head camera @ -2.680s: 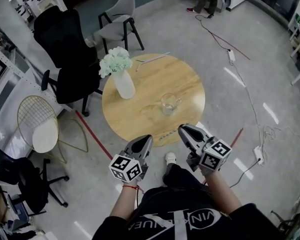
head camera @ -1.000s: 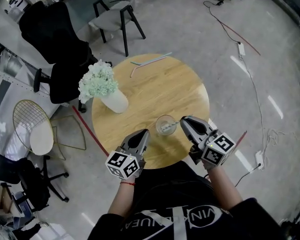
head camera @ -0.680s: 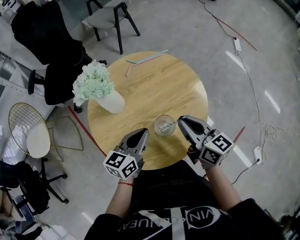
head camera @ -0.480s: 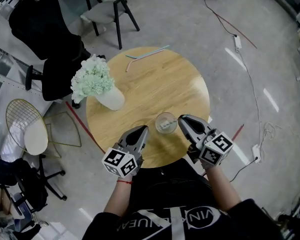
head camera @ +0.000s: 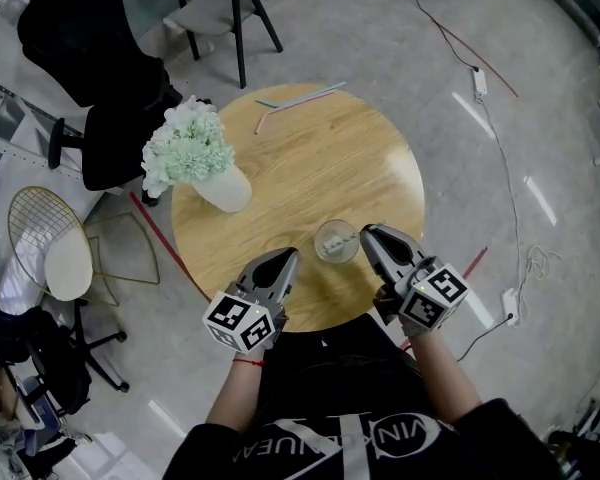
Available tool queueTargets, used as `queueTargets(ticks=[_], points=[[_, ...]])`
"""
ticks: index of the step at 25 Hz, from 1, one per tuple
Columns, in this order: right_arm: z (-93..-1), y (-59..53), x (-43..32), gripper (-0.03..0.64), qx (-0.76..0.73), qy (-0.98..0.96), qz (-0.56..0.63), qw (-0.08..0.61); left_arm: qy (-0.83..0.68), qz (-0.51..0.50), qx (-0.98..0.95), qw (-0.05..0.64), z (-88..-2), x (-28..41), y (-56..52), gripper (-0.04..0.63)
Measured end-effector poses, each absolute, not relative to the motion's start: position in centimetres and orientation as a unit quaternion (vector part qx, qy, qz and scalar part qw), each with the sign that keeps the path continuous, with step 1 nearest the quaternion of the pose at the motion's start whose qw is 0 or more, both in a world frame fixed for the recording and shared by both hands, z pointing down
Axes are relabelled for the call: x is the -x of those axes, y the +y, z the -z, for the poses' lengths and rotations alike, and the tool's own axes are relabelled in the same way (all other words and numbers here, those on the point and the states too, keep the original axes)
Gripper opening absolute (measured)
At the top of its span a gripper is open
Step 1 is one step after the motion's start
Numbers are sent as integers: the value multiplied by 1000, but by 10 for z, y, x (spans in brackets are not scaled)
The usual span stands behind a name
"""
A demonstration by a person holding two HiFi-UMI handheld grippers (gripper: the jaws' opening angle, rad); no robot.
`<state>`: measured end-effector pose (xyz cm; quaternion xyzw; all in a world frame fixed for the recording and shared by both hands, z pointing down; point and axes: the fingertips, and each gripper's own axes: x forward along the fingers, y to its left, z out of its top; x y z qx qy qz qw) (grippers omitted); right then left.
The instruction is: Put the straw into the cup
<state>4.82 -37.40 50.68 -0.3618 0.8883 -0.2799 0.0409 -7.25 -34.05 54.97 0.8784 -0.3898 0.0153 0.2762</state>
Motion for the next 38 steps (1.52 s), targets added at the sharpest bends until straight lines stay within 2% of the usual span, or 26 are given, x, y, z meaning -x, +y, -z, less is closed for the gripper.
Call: queueTargets(ticks=[24, 33, 38], points=[[-516, -378, -54, 25, 373, 880, 291, 40, -393, -4, -874, 287, -554, 71, -337, 8], [-530, -366, -52, 166, 366, 881, 299, -4, -390, -8, -875, 288, -557, 68, -333, 8], [-532, -355, -54, 183, 357, 886, 296, -24, -391, -9, -875, 286, -554, 69, -332, 8]])
